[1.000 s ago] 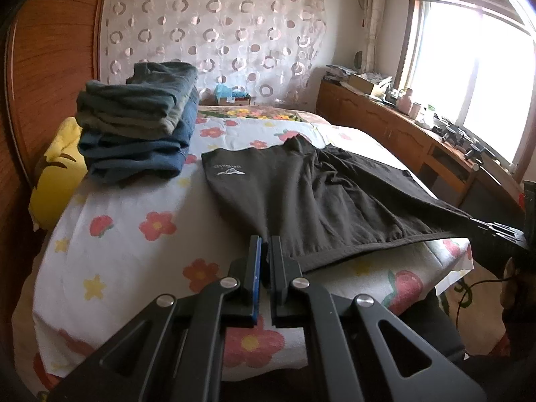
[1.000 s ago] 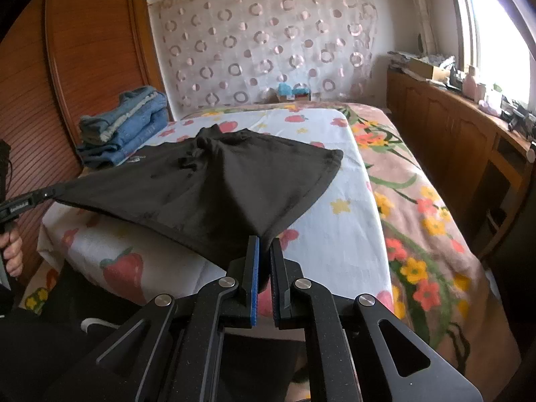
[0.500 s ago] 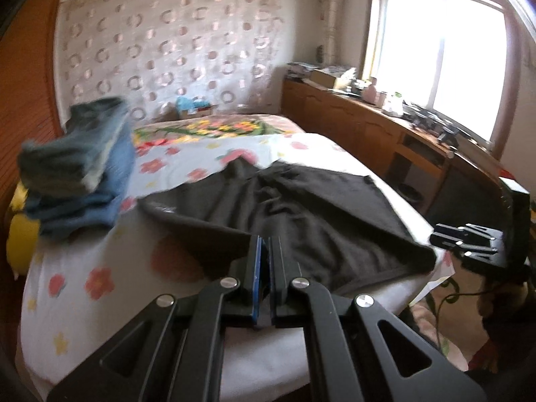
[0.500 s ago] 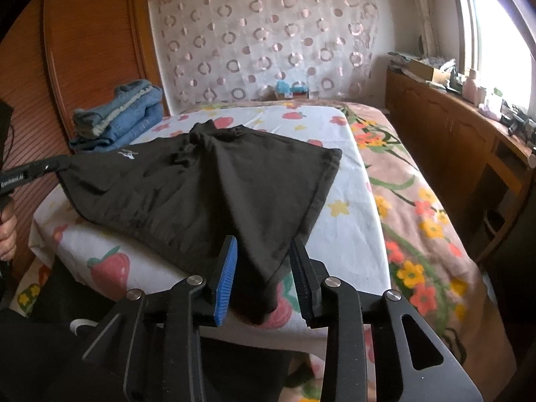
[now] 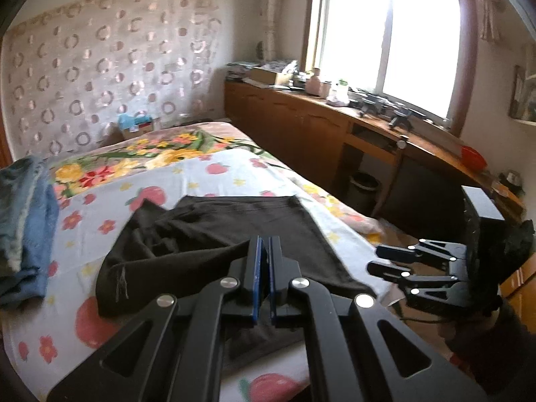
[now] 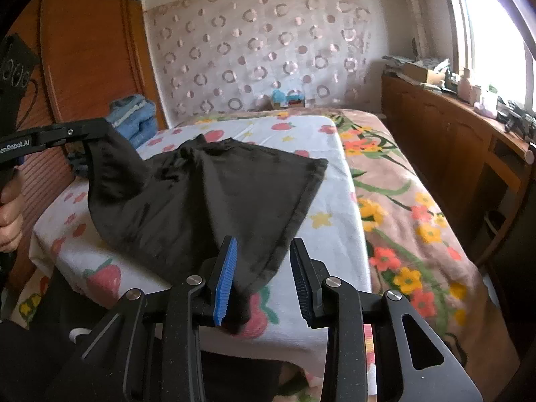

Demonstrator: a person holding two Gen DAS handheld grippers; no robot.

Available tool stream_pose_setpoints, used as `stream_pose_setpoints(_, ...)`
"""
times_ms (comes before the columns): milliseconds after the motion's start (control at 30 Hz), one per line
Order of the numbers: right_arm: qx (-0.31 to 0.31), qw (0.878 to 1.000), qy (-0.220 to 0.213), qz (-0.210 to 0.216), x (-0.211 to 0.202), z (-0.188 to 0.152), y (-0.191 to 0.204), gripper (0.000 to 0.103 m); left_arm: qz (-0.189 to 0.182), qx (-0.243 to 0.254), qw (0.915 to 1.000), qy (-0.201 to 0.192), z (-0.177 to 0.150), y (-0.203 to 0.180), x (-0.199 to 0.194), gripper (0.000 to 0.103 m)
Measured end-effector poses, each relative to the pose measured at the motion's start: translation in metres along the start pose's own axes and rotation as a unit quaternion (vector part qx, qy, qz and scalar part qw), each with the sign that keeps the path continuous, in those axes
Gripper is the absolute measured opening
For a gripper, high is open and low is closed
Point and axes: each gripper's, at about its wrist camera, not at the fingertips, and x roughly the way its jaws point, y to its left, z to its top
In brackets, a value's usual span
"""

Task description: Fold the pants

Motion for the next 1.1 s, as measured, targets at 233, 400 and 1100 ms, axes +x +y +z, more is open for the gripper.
stream_pose_setpoints(233,0.005,1.0,0.0,-0.002,-0.003,-0.001,-0.006,0.032,0.022,-0.003,0.9997,0.0,-0.002,-0.003,0.0,0.011)
stream_pose_setpoints(400,0.005,1.0,0.005,-0.002,-0.004,0.0,-0.008,0.032,0.052,-0.005,0.9986,0.005,-0.01,0.01,-0.001,0.028)
stream_pose_setpoints(1100,-0.025,0.996,0.088,-0.005,0.1,0.086,-0.045,0.032,0.115,-0.046,0.9923,0.002,-0.058,0.067,0.013,0.035)
